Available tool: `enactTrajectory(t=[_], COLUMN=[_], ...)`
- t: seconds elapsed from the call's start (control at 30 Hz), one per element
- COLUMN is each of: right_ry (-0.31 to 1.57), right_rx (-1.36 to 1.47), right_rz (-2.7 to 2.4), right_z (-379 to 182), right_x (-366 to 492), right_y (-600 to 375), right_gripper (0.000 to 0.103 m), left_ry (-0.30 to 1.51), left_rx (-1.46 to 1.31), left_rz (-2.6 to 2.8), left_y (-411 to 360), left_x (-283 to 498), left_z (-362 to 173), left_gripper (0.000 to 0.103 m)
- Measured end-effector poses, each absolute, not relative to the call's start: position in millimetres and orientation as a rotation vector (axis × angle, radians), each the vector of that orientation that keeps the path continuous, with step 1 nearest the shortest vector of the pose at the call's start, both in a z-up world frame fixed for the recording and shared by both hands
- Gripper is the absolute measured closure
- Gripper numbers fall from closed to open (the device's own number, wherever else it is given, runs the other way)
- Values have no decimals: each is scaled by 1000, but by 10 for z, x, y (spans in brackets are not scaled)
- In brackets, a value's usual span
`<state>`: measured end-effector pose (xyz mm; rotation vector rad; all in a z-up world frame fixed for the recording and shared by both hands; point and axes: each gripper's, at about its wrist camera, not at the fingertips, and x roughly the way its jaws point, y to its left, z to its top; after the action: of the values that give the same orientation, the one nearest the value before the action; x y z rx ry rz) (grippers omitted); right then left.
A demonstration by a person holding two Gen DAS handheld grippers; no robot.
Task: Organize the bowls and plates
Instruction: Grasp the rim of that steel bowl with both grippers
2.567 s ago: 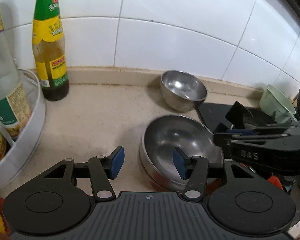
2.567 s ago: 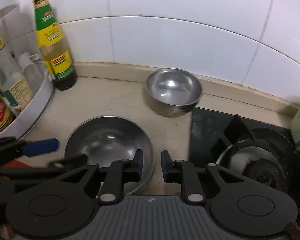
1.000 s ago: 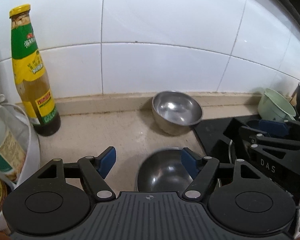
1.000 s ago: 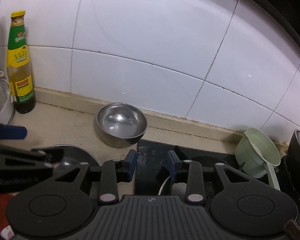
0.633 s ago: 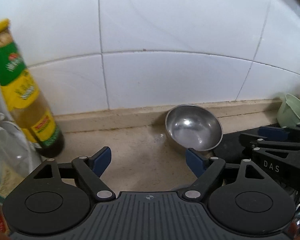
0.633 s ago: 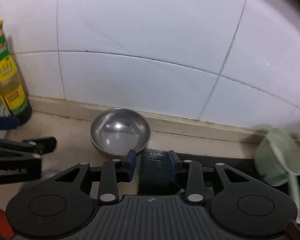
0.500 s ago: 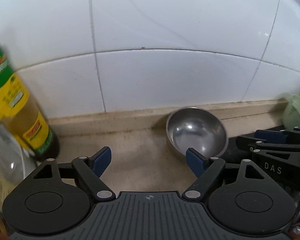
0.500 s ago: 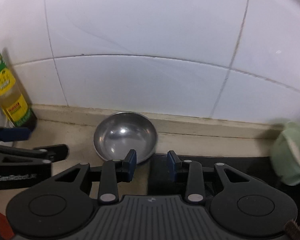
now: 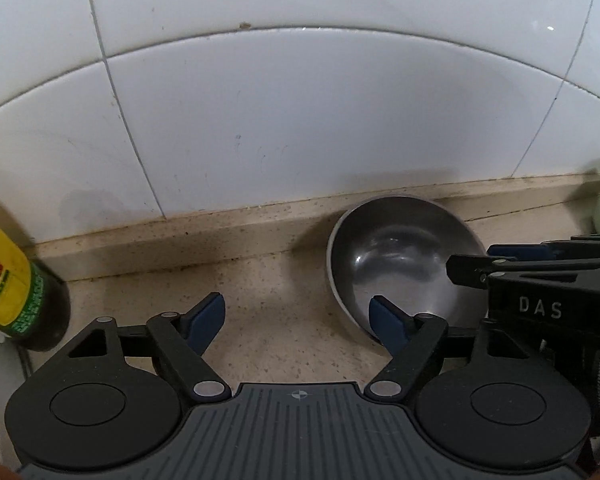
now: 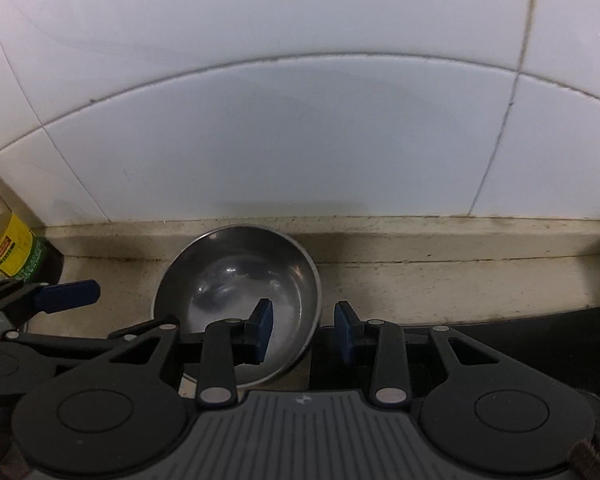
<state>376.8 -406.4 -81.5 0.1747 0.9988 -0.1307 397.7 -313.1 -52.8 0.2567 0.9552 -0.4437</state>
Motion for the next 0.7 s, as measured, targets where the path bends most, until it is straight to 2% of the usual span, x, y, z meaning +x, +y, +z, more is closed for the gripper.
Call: enactTrajectory(t=[0.23, 0.37, 0.43, 0.6, 0.7], right_ry=[1042, 1073, 1093, 1087, 1091], right_rx=[151, 206, 225, 234, 260], right_rz=[-112, -97, -75, -49, -38], right_z=[-949, -1031, -1100, -1102, -1096], right_x=[3933, 3965, 3975, 3992, 3978], right_y=[-4024, -4122, -4134, -4086, -4083], right_gripper=[76, 83, 87, 88, 89], left_ry=[963, 980, 1000, 1016, 1024], left_rx=[273, 279, 295, 319, 320], left_rz=[-458, -493, -498, -514, -513], left_y=[-3202, -3253, -3277, -3293, -3280], left_x=[4040, 4050, 4053, 4034, 4024], left_z=[-597, -671, -712, -707, -689], left_gripper=[35, 53, 56, 67, 67])
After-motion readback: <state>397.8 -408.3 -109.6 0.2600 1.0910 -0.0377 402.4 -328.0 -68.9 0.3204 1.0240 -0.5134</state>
